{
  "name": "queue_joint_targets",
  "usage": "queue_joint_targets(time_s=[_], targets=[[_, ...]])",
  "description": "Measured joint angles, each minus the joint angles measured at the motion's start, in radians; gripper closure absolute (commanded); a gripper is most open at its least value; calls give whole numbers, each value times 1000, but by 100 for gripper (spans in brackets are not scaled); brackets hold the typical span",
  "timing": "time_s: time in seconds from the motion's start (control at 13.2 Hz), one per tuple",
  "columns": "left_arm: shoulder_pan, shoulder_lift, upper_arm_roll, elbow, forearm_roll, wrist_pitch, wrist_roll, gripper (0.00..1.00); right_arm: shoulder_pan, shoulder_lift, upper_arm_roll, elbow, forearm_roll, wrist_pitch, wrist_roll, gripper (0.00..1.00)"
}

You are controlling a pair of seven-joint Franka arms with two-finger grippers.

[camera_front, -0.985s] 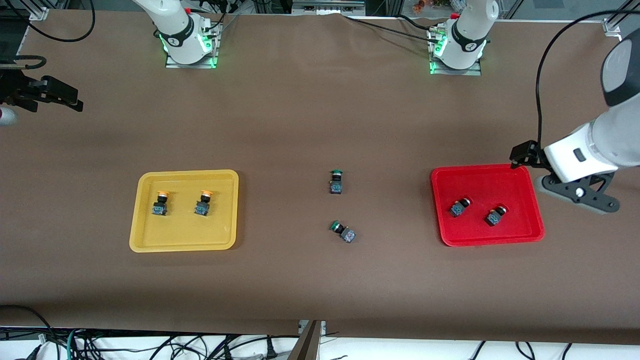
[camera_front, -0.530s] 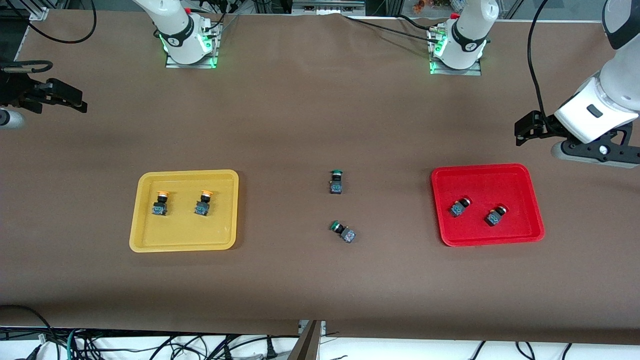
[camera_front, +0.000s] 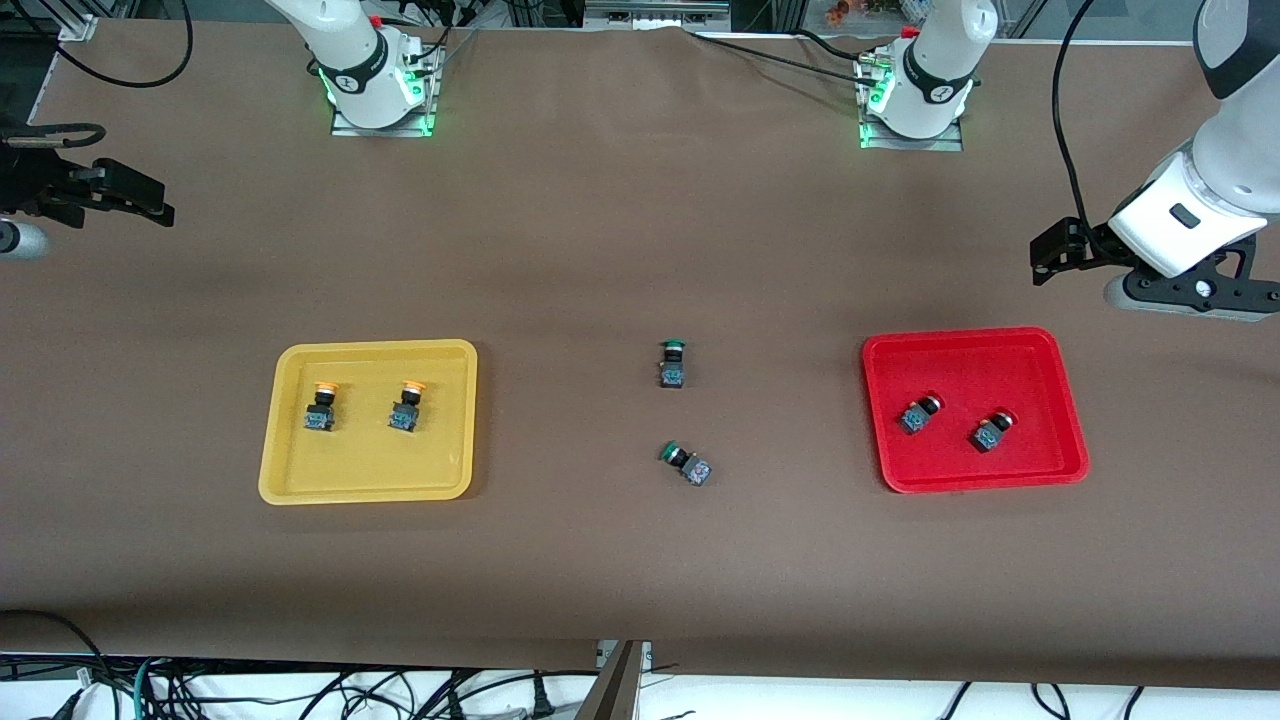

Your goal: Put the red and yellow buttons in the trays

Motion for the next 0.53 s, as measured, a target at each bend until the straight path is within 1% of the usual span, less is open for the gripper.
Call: queue_joint_targets(time_s=[0.53], targets=[[5, 0, 8, 0, 0, 1, 0, 0, -3, 0, -1, 0, 0, 0, 0, 0]])
